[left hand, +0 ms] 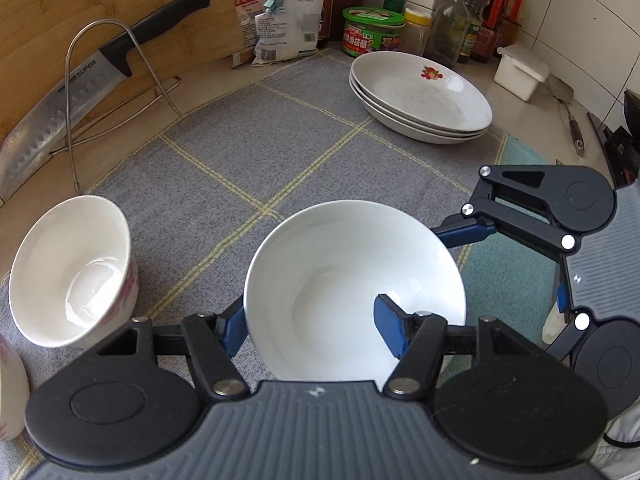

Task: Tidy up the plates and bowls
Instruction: 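Lift and carry the white bowl with the left tool toward the plate stack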

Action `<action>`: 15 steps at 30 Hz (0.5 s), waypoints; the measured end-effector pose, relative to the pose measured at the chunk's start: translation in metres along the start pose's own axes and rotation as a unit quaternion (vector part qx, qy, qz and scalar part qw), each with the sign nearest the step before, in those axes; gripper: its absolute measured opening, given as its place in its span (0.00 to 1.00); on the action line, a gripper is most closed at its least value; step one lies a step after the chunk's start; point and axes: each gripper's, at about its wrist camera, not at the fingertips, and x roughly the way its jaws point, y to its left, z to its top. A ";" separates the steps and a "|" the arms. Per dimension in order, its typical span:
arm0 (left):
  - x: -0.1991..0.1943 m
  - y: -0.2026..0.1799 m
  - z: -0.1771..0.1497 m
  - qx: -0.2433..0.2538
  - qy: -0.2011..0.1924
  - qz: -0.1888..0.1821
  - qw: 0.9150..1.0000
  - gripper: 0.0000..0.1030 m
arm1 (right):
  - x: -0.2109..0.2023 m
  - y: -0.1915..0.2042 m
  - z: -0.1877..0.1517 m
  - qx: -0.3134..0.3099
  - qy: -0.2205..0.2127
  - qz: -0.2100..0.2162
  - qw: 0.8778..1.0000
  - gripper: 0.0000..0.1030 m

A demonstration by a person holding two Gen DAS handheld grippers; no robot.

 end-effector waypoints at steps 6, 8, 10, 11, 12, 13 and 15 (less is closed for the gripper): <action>0.003 0.001 0.002 -0.002 0.002 -0.003 1.000 0.62 | 0.000 0.000 0.000 0.003 0.004 0.002 1.000 0.85; 0.004 0.002 0.002 -0.003 0.003 -0.003 1.000 0.62 | 0.001 0.000 0.000 0.004 0.006 0.003 1.000 0.85; 0.006 0.002 0.002 -0.004 0.005 -0.004 1.000 0.62 | 0.002 0.001 0.000 0.005 0.007 0.004 1.000 0.85; 0.006 0.002 0.001 -0.005 0.005 -0.005 1.000 0.62 | 0.002 0.000 0.000 0.005 0.009 0.005 1.000 0.85; 0.007 0.002 0.001 -0.006 0.005 -0.006 1.000 0.62 | 0.003 0.001 0.000 0.004 0.010 0.005 1.000 0.85; 0.007 0.002 0.000 -0.007 0.004 -0.007 1.000 0.63 | 0.004 0.001 0.000 0.004 0.012 0.005 1.000 0.85; 0.007 0.003 0.000 -0.009 0.000 -0.011 1.000 0.71 | 0.004 0.000 0.001 0.006 0.010 0.011 1.000 0.87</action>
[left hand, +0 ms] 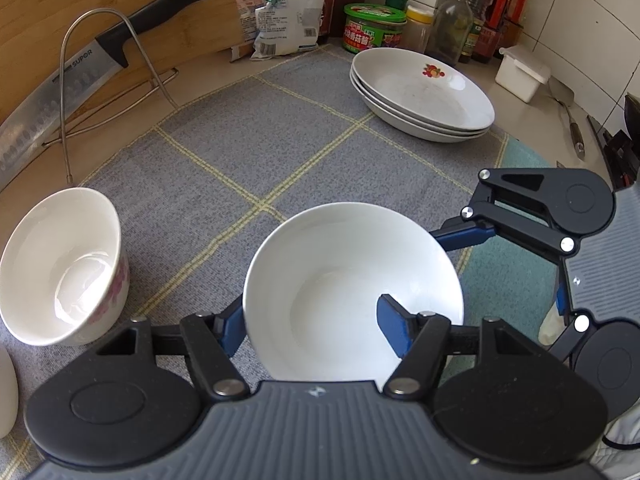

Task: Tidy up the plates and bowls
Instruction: 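Lift and carry the white bowl with the left tool toward the plate stack, then lower the bowl onto the towel and open the left tool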

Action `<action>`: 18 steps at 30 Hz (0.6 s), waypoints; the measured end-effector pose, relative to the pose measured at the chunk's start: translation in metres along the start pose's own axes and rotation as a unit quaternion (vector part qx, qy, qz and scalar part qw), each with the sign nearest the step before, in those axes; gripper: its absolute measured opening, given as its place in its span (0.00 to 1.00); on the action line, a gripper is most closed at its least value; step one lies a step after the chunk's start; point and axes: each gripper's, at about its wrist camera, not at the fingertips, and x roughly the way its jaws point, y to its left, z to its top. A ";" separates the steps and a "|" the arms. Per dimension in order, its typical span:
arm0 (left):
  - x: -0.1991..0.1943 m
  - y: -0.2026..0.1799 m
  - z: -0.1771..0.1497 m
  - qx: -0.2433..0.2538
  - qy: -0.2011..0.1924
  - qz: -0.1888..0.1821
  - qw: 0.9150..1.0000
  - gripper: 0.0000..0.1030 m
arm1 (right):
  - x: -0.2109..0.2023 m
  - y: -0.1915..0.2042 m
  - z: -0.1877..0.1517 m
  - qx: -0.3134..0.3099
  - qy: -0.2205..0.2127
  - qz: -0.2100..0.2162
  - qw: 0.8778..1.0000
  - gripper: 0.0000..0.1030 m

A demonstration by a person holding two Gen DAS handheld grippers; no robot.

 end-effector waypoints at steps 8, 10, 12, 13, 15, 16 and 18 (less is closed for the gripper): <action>-0.014 -0.002 -0.003 -0.004 -0.034 0.004 0.999 0.90 | -0.005 0.007 -0.003 -0.013 -0.009 -0.002 1.000 1.00; -0.021 0.000 -0.005 -0.014 -0.044 0.012 0.999 0.90 | -0.009 0.006 -0.002 -0.011 -0.012 -0.003 1.000 1.00; -0.028 0.001 -0.008 -0.021 -0.053 0.020 0.998 0.90 | -0.014 0.005 -0.001 -0.006 -0.018 -0.005 1.000 1.00; -0.032 0.001 -0.009 -0.024 -0.057 0.024 0.998 0.90 | -0.017 0.004 0.000 -0.004 -0.019 -0.005 1.000 1.00; -0.039 0.000 -0.013 -0.027 -0.064 0.041 0.997 0.90 | -0.022 0.002 0.001 0.003 -0.023 -0.004 1.000 1.00; -0.042 -0.001 -0.014 -0.027 -0.067 0.051 0.996 0.90 | -0.023 0.002 0.002 0.006 -0.024 -0.003 1.000 1.00; -0.048 -0.003 -0.018 -0.029 -0.072 0.074 0.994 0.90 | -0.026 0.002 0.004 0.009 -0.025 -0.004 1.000 1.00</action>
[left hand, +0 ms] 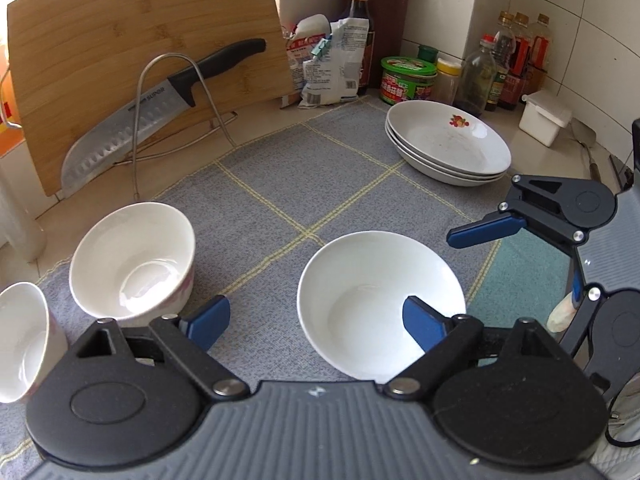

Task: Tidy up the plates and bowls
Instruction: 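Lower the bowl onto the towel and open the left tool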

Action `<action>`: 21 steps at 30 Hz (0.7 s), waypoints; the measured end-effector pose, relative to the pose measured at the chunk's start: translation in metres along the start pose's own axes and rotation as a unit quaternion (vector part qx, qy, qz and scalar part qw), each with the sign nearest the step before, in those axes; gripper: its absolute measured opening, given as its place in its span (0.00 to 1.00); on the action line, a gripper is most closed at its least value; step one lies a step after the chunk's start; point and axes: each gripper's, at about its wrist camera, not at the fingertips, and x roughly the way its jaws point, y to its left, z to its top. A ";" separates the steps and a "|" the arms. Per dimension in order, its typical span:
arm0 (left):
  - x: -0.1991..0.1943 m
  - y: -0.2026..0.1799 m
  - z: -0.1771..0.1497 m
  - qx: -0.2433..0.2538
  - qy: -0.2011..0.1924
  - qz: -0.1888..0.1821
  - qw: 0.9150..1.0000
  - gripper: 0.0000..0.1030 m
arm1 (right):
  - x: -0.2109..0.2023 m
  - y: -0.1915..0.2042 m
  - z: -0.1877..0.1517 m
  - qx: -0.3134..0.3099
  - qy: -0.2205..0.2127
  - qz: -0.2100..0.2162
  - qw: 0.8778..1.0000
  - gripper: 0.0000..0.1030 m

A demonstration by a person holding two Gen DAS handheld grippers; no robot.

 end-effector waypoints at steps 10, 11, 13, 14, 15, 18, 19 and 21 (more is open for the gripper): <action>-0.039 0.015 -0.012 -0.047 -0.043 0.040 0.997 0.91 | -0.001 0.015 0.016 -0.024 -0.004 0.001 1.000 1.00; -0.041 0.019 -0.013 -0.053 -0.044 0.043 0.997 0.91 | -0.001 0.016 0.019 -0.026 -0.007 0.005 1.000 1.00; -0.044 0.026 -0.014 -0.060 -0.045 0.054 0.996 0.91 | -0.001 0.018 0.026 -0.029 -0.016 0.003 0.999 1.00; -0.045 0.031 -0.014 -0.063 -0.047 0.058 0.995 0.91 | 0.000 0.018 0.029 -0.030 -0.020 0.004 0.999 1.00; -0.045 0.036 -0.013 -0.065 -0.048 0.059 0.995 0.91 | 0.001 0.018 0.033 -0.031 -0.021 0.007 0.999 1.00; -0.045 0.049 -0.010 -0.067 -0.048 0.067 0.994 0.91 | 0.006 0.019 0.043 -0.037 -0.029 0.011 0.999 1.00; -0.044 0.054 -0.008 -0.062 -0.046 0.071 0.995 0.91 | 0.009 0.020 0.046 -0.040 -0.031 0.012 0.999 1.00; -0.042 0.062 -0.004 -0.053 -0.043 0.081 0.994 0.91 | 0.015 0.022 0.052 -0.045 -0.034 0.016 0.998 1.00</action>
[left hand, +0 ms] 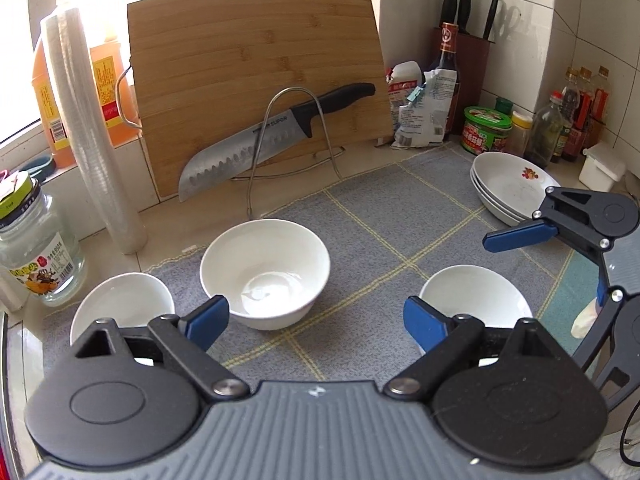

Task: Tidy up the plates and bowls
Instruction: 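Lower the bowl onto the towel and open the left tool, then move the left tool to the flower-print bowl by the cutting board, then grasp the rim of the flower-print bowl with the left tool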

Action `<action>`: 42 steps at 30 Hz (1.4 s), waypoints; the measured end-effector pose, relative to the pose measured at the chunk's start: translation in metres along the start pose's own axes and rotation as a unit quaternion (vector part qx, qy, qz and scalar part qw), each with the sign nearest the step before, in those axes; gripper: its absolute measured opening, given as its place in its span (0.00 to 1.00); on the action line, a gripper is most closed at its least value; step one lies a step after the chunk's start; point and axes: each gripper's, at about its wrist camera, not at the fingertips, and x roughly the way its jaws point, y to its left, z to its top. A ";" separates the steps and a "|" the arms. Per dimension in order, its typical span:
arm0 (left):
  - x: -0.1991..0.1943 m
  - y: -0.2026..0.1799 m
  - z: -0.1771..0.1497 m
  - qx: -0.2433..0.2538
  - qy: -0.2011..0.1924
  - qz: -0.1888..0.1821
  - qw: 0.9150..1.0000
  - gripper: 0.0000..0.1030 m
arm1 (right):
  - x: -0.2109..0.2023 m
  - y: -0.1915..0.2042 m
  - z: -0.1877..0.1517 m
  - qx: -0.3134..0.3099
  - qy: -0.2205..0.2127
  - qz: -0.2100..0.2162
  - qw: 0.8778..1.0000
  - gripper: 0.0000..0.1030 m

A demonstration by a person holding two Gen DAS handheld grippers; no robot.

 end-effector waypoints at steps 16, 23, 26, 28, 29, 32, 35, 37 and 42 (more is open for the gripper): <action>0.043 0.038 0.030 0.024 0.019 0.012 0.999 0.91 | 0.052 -0.010 0.037 0.016 0.002 0.021 1.000 1.00; 0.054 0.046 0.038 0.013 0.034 0.011 0.999 0.91 | 0.062 -0.012 0.045 0.009 0.005 0.025 1.000 1.00; 0.057 0.048 0.041 0.016 0.036 0.012 0.999 0.91 | 0.066 -0.014 0.048 0.012 0.006 0.029 0.999 1.00; 0.060 0.051 0.043 0.017 0.039 0.011 0.999 0.91 | 0.068 -0.015 0.051 0.012 0.008 0.032 0.999 1.00; 0.062 0.052 0.044 0.017 0.041 0.010 0.999 0.91 | 0.070 -0.016 0.052 0.011 0.007 0.032 0.999 1.00; 0.067 0.053 0.046 0.020 0.047 0.006 0.999 0.91 | 0.074 -0.017 0.056 0.011 0.009 0.034 0.999 1.00; 0.075 0.057 0.047 0.023 0.054 0.002 0.998 0.91 | 0.081 -0.018 0.059 0.009 0.016 0.038 0.999 1.00; 0.080 0.058 0.048 0.024 0.057 0.000 0.998 0.91 | 0.086 -0.017 0.060 0.005 0.023 0.039 0.999 1.00; 0.094 0.063 0.050 0.029 0.072 -0.007 0.997 0.91 | 0.099 -0.016 0.061 -0.002 0.044 0.035 0.998 1.00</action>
